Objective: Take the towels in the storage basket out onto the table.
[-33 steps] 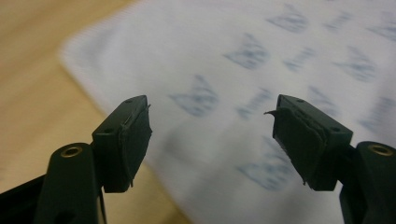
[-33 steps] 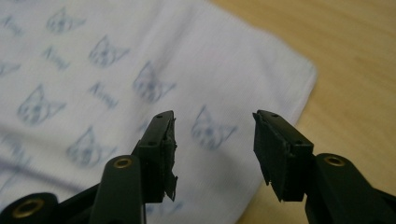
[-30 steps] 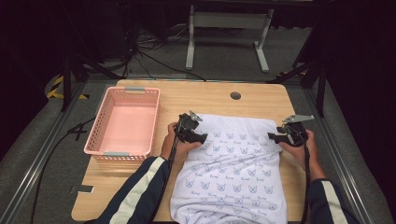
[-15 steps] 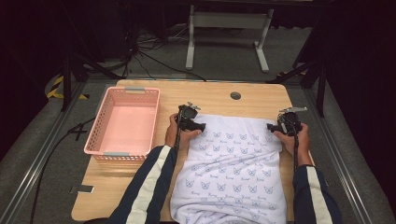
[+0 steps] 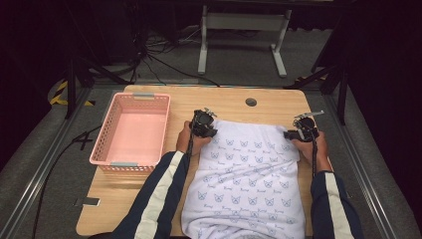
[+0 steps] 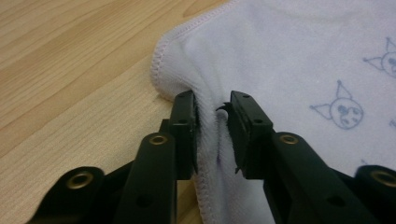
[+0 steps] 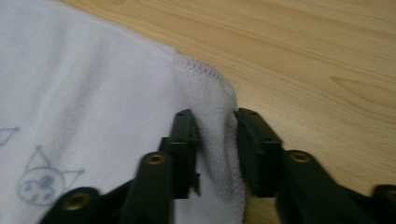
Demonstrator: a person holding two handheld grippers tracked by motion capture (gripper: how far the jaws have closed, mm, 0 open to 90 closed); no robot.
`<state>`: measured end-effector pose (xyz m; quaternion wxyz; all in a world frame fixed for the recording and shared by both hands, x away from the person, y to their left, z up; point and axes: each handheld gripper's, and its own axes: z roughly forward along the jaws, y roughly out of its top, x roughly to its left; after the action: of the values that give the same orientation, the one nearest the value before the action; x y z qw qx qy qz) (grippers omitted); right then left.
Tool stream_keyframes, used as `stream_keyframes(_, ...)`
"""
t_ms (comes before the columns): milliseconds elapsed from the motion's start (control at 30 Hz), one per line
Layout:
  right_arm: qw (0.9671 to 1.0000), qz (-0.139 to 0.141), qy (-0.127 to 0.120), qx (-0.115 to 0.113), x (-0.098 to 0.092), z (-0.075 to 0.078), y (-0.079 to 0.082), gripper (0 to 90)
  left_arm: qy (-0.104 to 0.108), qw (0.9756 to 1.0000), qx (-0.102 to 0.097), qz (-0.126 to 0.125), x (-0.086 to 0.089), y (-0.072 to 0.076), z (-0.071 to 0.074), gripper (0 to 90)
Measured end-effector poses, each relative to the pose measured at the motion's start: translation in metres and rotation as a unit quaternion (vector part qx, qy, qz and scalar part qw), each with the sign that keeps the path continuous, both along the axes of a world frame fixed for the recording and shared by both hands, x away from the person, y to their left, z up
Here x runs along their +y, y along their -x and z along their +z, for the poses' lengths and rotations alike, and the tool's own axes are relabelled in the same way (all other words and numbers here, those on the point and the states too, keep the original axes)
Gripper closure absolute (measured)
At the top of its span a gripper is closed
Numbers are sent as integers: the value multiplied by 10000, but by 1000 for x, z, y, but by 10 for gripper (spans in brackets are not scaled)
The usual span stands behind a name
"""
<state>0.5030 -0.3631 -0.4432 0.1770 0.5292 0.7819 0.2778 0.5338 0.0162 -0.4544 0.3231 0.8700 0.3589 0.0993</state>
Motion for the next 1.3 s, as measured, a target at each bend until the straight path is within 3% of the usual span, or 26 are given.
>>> stream_keyframes(100, 10000, 56, -16, -4, 1, 0, 0, 854, 35, 10000, -63, -31, -1, 0, -1, 833)
stream_keyframes(167, 10000, 50, -22, -26, 2, 0, 0, 866, -100, 9998, -179, 53, -3, -2, 0, 835)
stream_keyframes(200, 10000, 52, 28, -64, 3, 0, -1, 868, -129, 9998, -141, 74, -3, -3, 1, 837)
stream_keyframes(300, 9998, 35, 161, -146, 6, 0, -5, 872, -239, 9988, -336, 260, -6, -8, 1, 840)
stream_keyframes(367, 9996, 26, 207, -179, 7, 2, -10, 873, -300, 9971, -638, 278, -6, -10, 8, 841)
stream_keyframes(400, 9995, 19, 207, -225, 8, 5, -12, 873, -352, 9967, -645, 340, -6, -12, 11, 842)
stream_keyframes(467, 9990, 11, 132, -429, 9, 13, -15, 873, -308, 9970, -591, 393, -6, -16, 17, 842)
stream_keyframes(533, 9987, 29, 106, -505, 12, 21, -18, 873, -178, 9965, -683, 451, -6, -17, 25, 842)
stream_keyframes(567, 9980, 92, 159, -609, 14, 26, -18, 873, 27, 9970, -659, 396, -5, -16, 32, 841)
stream_keyframes(633, 9975, 152, 143, -671, 17, 30, -18, 873, 22, 9967, -723, 364, -4, -15, 39, 840)
stream_keyframes(667, 9972, 242, 23, -710, 19, 36, -16, 873, 142, 9972, -694, 218, -3, -13, 45, 837)
stream_keyframes(700, 9962, 320, 46, -811, 22, 42, -13, 873, 128, 9974, -693, 179, -4, -10, 49, 833)
stream_keyframes(733, 9957, 368, 9, -853, 22, 46, -10, 873, 108, 9965, -819, 123, -3, -4, 57, 834)
stream_keyframes(767, 9937, 506, -128, -995, 23, 56, -1, 873, 187, 9963, -834, 70, -1, 0, 62, 837)
stream_keyframes(800, 9937, 506, -128, -995, 23, 56, -1, 873, 277, 9960, -854, -51, 1, 6, 68, 837)
stream_keyframes(867, 9905, 757, -270, -1112, 26, 71, 17, 873, 384, 9942, -957, -296, 7, 27, 85, 840)
stream_keyframes(933, 9868, 968, -310, -1259, 28, 80, 31, 873, 429, 9913, -1140, -498, 12, 47, 93, 840)
stream_keyframes(967, 9842, 1157, -362, -1289, 30, 84, 41, 872, 429, 9913, -1140, -498, 12, 47, 93, 840)
stream_keyframes(1000, 9805, 1346, -401, -1372, 33, 87, 51, 872, 535, 9884, -1165, -818, 19, 69, 98, 840)
stream_keyframes(1067, 9764, 1591, -419, -1399, 37, 91, 72, 872, 630, 9850, -1221, -1045, 25, 89, 98, 840)
stream_keyframes(1167, 9667, 2099, -440, -1396, 45, 91, 109, 872, 550, 9807, -1166, -1471, 31, 123, 94, 841)
stream_keyframes(1200, 9645, 2211, -397, -1386, 46, 89, 118, 872, 333, 9788, -1149, -1663, 32, 137, 90, 841)
stream_keyframes(1233, 9609, 2380, -413, -1352, 48, 85, 132, 872, 334, 9770, -1109, -1789, 32, 148, 85, 840)
stream_keyframes(1267, 9593, 2480, -457, -1273, 49, 81, 143, 872, 300, 9744, -1042, -1969, 33, 158, 79, 840)
stream_keyframes(1300, 9574, 2612, -414, -1159, 52, 75, 154, 871, 221, 9736, -1003, -2037, 33, 166, 75, 840)
